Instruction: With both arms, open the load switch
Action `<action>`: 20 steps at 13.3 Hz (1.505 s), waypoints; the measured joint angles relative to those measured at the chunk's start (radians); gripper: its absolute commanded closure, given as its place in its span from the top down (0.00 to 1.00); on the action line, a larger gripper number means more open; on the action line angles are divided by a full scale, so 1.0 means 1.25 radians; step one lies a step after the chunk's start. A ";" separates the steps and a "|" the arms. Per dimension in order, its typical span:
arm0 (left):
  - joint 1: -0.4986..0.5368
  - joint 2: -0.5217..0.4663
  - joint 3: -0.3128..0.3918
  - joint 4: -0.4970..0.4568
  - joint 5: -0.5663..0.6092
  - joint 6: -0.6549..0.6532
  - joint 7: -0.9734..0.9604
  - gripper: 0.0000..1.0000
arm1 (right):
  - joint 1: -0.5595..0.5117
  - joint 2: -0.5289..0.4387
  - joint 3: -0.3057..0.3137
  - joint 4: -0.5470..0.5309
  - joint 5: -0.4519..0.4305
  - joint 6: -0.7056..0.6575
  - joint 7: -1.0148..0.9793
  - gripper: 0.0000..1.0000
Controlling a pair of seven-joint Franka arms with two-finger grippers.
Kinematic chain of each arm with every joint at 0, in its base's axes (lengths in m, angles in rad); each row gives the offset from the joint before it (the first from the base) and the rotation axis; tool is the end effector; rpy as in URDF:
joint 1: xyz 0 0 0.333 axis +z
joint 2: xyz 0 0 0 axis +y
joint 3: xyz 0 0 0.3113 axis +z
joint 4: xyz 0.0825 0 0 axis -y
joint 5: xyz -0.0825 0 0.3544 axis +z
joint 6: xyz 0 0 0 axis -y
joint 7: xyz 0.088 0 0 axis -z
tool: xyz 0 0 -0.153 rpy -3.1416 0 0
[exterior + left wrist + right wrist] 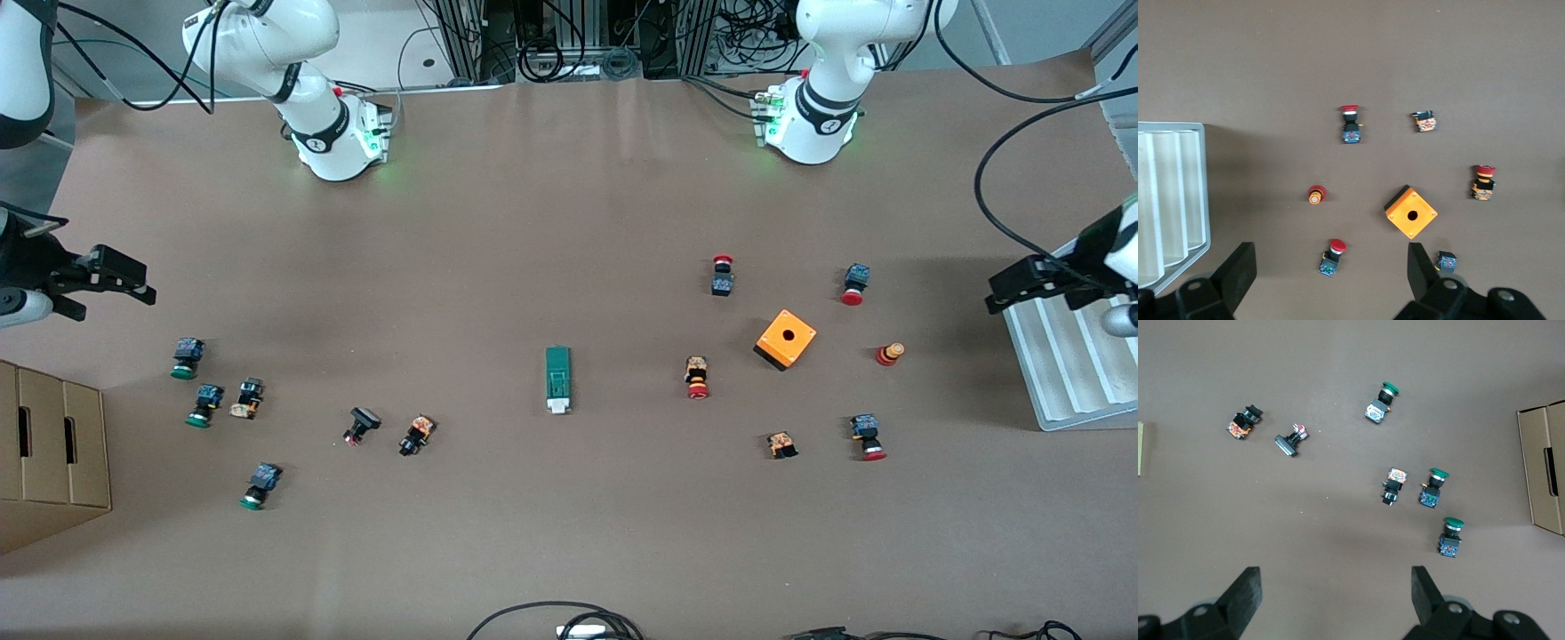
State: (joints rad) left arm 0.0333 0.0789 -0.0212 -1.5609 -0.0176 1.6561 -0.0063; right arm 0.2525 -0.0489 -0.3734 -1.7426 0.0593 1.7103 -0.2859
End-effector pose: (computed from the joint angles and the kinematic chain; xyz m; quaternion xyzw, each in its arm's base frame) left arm 0.5565 0.0046 0.5432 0.9999 0.0099 0.0082 0.0096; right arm 0.5171 -0.0579 0.5335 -0.9962 -0.0786 -0.0142 0.0362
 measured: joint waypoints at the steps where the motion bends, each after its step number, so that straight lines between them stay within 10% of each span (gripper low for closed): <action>1: -0.001 0.002 -0.020 0.000 0.000 0.000 0.000 1.00 | 0.000 0.000 0.000 0.000 0.000 0.000 0.000 1.00; 6: -0.006 0.027 -0.113 0.002 0.000 0.004 -0.001 1.00 | 0.001 0.000 0.001 0.000 0.000 0.000 0.000 1.00; 20: -0.037 0.135 -0.113 0.012 0.028 0.000 0.006 1.00 | 0.003 0.002 0.003 0.000 0.000 0.001 0.000 1.00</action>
State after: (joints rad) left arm -0.0124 0.2478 -0.1624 -1.5462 0.0175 1.6562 0.0017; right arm 0.2565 -0.0467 -0.3700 -1.7425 0.0593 1.7117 -0.2859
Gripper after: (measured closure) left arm 0.000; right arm 0.000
